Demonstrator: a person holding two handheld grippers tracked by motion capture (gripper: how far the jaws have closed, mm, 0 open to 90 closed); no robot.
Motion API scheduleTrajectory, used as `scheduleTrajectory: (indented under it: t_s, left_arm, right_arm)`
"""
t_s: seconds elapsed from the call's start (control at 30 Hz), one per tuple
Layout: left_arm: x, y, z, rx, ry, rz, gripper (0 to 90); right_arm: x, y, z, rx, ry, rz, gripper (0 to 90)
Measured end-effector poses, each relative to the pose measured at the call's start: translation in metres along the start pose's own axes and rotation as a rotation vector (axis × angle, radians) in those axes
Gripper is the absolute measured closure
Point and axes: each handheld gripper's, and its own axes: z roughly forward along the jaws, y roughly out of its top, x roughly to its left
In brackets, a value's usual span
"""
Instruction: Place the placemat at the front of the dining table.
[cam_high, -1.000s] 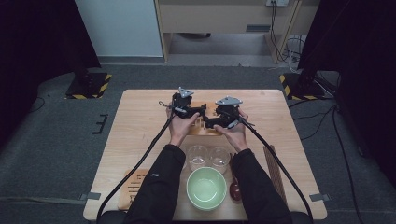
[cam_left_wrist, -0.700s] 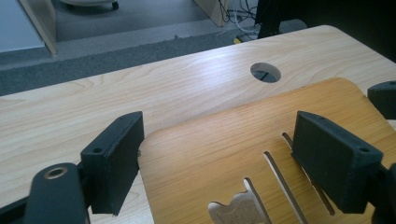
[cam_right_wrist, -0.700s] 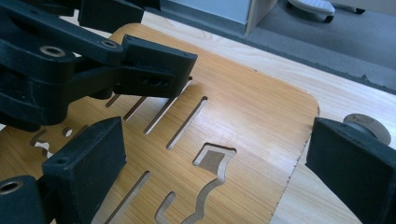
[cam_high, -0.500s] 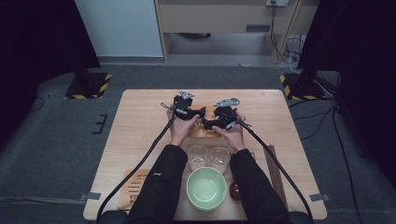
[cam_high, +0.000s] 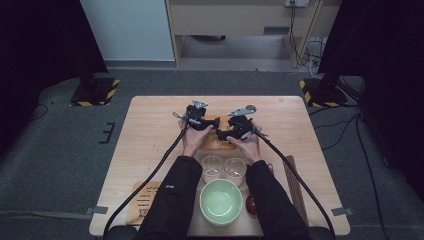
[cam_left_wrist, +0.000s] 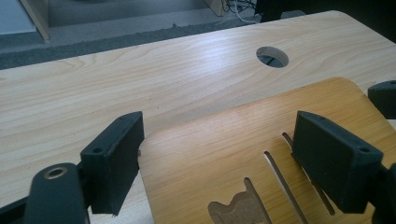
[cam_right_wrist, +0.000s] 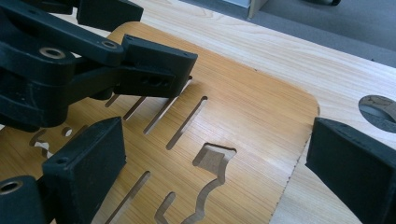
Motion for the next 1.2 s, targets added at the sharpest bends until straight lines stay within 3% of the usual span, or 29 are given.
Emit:
scheduleTrajectory:
  t_s: [0.1, 0.27, 0.8, 1.2]
  left_arm:
    - [0.000, -0.002, 0.001, 0.009, 0.008, 0.007, 17.4]
    - [0.004, -0.007, 0.005, 0.031, 0.002, -0.016, 17.4]
    - [0.005, -0.021, 0.020, 0.100, 0.004, -0.040, 17.3]
    - [0.007, -0.028, 0.028, 0.137, -0.002, -0.048, 17.3]
  right_arm:
    - [0.000, -0.002, 0.003, 0.006, 0.002, 0.002, 5.0]
    - [0.002, -0.005, 0.008, 0.023, 0.010, 0.005, 5.0]
    - [0.004, -0.017, 0.022, 0.098, -0.016, -0.021, 5.0]
    - [0.002, -0.026, 0.031, 0.126, 0.004, 0.003, 5.0]
